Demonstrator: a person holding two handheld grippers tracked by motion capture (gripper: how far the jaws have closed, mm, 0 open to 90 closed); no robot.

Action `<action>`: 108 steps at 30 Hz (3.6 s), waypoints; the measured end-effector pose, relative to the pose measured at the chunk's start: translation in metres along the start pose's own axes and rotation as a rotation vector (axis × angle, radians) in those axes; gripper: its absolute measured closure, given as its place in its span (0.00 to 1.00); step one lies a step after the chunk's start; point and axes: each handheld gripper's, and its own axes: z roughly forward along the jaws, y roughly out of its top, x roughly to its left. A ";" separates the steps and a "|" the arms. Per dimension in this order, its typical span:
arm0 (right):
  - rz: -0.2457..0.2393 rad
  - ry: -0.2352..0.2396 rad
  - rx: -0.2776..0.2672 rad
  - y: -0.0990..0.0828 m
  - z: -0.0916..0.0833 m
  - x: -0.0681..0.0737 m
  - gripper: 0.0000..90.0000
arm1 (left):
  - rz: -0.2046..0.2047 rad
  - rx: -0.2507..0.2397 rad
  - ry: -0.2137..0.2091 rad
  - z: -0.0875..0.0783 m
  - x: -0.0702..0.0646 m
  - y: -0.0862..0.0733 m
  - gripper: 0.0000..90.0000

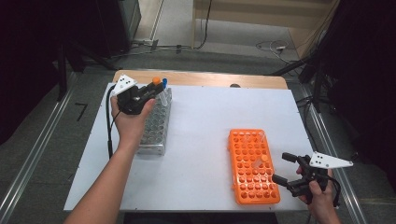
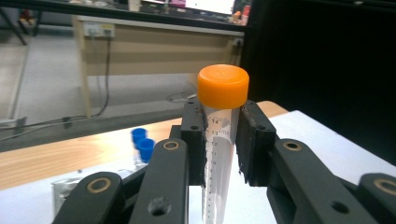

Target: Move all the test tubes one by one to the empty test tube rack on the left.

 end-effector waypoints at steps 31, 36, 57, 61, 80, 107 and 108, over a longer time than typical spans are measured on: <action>0.001 0.017 -0.004 -0.002 0.000 0.000 0.00 | -0.006 0.141 0.154 0.059 0.020 -0.032 0.83; 0.001 0.015 -0.001 -0.001 0.000 0.001 0.00 | -0.022 0.150 0.149 0.058 0.022 -0.031 0.76; -0.001 0.014 0.002 -0.001 0.002 0.001 0.00 | -0.064 0.170 0.107 0.034 0.010 -0.013 0.19; -0.001 0.015 0.004 0.000 0.004 0.002 0.00 | -0.060 0.165 0.061 0.022 0.001 -0.010 0.07; -0.014 -0.002 0.034 0.004 0.014 0.008 0.00 | -0.007 0.133 -0.068 -0.044 -0.048 -0.028 0.00; -0.034 -0.095 0.114 0.005 0.042 0.014 0.43 | 0.024 0.171 -0.173 -0.086 -0.094 -0.074 0.00; -0.036 -0.089 0.117 0.005 0.043 0.014 0.46 | 0.028 0.176 -0.176 -0.086 -0.095 -0.075 0.00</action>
